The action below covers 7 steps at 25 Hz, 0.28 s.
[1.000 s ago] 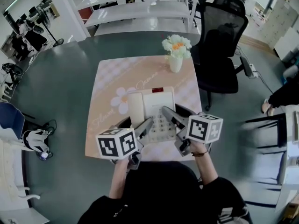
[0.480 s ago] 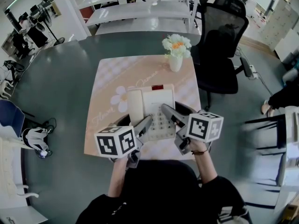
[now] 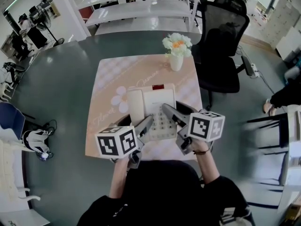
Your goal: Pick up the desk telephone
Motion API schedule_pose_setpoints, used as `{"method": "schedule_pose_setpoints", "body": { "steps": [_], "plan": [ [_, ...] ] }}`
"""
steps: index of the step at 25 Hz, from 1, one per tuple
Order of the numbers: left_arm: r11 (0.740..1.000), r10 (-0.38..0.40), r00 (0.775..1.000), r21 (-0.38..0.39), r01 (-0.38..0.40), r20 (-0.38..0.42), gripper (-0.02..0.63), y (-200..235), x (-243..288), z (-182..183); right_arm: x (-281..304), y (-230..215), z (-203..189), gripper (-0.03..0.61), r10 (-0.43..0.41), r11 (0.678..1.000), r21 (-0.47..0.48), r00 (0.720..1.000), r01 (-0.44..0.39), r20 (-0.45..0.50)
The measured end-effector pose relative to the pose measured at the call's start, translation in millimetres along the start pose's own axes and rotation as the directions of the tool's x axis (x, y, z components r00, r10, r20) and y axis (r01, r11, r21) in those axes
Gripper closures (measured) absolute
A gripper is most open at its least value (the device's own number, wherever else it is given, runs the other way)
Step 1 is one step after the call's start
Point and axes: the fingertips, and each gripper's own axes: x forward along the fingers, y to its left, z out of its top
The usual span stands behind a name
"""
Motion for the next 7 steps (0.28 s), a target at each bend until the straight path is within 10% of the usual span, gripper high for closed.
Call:
{"method": "schedule_pose_setpoints", "body": {
  "steps": [7],
  "plan": [
    [1.000, 0.000, 1.000, 0.000, 0.000, 0.001, 0.288, -0.4, 2.1, -0.3, -0.4, -1.8, 0.4, 0.360, 0.001, 1.000, -0.001, 1.000, -0.001, 0.001]
  ]
}}
